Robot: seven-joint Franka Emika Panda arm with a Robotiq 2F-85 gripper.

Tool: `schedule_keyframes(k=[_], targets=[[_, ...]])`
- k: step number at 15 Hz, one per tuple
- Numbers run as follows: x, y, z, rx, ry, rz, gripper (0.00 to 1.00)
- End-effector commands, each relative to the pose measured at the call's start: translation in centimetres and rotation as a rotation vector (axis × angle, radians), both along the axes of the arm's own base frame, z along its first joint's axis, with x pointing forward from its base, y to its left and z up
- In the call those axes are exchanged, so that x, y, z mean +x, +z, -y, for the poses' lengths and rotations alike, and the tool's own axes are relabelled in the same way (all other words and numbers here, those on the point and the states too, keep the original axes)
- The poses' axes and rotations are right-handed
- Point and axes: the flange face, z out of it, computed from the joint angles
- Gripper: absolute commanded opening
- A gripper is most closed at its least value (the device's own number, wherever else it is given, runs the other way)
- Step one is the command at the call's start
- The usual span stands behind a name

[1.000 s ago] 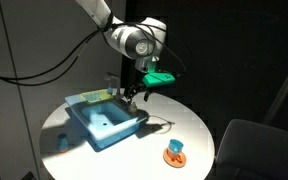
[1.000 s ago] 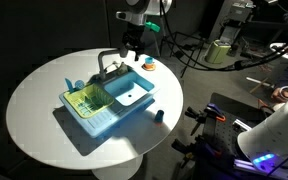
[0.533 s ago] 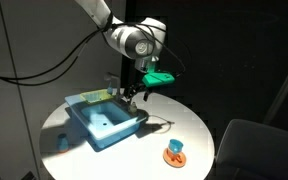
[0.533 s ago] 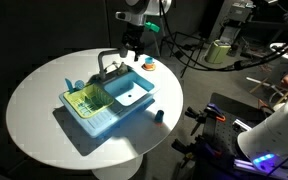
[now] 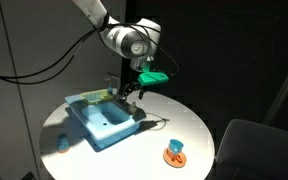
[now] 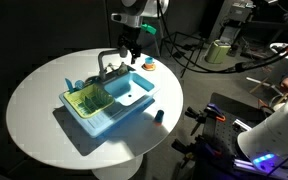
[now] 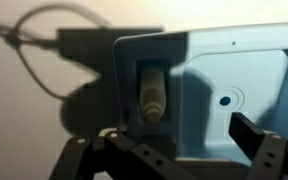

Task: Pick up the detergent and put it on the table

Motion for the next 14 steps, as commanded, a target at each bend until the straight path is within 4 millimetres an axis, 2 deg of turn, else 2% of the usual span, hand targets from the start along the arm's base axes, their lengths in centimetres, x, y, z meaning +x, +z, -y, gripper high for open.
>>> schedule_keyframes(k=[1,9,14], targets=[[0.4,-0.5,-0.1,0.01,0.022,0.01,1.0],[0.7,-2.8,0.4,-0.007,0.017,-0.018,1.0],[1.5,-3.6,0.4,-0.015,0.014,-0.001,1.0]])
